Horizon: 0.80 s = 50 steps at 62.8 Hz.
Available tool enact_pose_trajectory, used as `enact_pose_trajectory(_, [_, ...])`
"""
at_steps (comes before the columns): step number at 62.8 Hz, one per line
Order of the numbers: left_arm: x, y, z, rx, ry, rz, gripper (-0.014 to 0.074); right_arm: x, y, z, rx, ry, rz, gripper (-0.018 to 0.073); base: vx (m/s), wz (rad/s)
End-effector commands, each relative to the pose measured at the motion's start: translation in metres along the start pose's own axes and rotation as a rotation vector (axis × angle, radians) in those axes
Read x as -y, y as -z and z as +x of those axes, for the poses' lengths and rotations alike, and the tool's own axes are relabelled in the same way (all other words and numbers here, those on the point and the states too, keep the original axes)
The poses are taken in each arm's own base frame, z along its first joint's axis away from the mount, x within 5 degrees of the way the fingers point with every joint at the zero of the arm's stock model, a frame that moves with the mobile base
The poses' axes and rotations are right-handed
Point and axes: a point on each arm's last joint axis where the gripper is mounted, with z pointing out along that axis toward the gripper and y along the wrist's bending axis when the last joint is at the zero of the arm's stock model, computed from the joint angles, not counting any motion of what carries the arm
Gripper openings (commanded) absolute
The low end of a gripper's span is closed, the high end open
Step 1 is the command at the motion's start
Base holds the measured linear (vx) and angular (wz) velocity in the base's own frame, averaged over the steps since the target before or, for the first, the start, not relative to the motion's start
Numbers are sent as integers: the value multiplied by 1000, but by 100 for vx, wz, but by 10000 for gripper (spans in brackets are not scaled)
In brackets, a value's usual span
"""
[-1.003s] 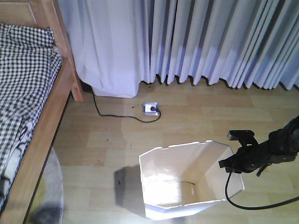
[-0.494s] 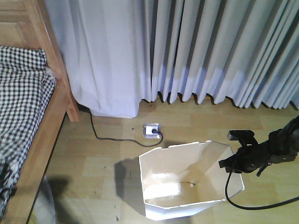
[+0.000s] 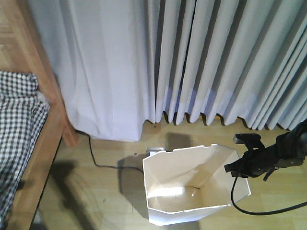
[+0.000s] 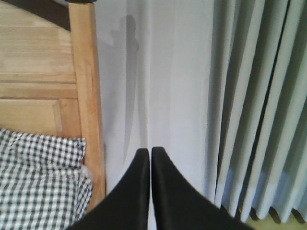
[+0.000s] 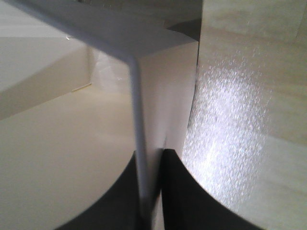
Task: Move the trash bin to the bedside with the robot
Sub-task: 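Keep holding the bin with the right gripper, driving to the bedside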
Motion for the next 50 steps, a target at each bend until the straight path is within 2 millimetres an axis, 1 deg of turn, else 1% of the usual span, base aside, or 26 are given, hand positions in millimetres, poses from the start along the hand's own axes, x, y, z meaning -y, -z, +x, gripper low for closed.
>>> enact_pose_trajectory(1, [0,-1,2,60,12,6,-6,-15,22,-24,131,5,-140,-6,29,-4])
enact_pose_trajectory(23, [0,-1,2,60,12,6,-6,-15,22,-24,131,5,-140,-6,20,-5])
enact_pose_trajectory(50, [0,-1,2,60,12,6,-6,-15,22,-24,131,5,-140,-6,3,-2])
